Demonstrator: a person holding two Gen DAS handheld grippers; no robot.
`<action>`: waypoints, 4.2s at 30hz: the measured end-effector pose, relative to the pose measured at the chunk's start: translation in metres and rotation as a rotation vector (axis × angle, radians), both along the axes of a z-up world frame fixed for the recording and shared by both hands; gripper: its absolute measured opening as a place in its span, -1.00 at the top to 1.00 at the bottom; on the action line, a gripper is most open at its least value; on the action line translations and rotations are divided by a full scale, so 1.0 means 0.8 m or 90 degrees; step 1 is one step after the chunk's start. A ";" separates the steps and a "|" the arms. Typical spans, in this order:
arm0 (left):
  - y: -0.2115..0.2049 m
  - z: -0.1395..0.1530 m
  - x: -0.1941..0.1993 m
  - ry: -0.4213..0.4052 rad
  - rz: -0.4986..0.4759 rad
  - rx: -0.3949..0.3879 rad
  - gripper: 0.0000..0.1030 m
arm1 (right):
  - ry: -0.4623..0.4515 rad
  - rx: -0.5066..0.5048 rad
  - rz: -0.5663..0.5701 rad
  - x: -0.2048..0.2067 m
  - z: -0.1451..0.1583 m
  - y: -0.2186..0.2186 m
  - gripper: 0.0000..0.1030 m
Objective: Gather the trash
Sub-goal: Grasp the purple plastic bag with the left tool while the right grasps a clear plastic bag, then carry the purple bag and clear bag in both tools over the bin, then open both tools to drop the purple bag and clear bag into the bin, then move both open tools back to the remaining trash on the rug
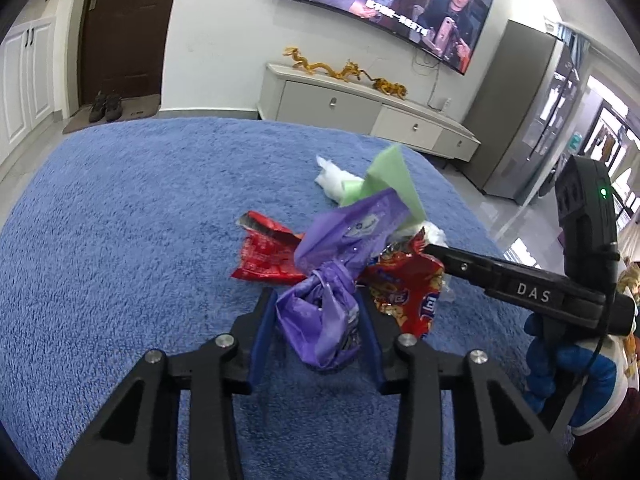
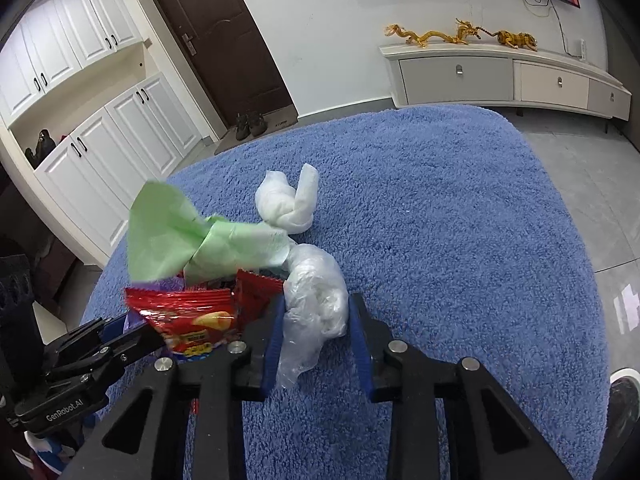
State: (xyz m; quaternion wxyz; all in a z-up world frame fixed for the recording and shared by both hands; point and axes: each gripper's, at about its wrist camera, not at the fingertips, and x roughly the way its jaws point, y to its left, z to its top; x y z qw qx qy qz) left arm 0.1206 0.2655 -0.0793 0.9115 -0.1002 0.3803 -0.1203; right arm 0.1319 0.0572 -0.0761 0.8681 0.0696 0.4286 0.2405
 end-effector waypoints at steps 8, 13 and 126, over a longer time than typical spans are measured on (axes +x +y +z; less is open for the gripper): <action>-0.037 0.006 -0.017 -0.007 -0.056 0.007 0.31 | -0.012 0.006 -0.054 -0.029 0.017 -0.046 0.45; -0.058 0.008 -0.037 -0.012 -0.080 0.011 0.31 | -0.021 0.007 -0.090 -0.058 0.030 -0.083 0.45; -0.511 0.120 -0.079 -0.042 -0.304 -0.044 -0.44 | -0.097 0.043 -0.578 -0.319 0.074 -0.454 -0.04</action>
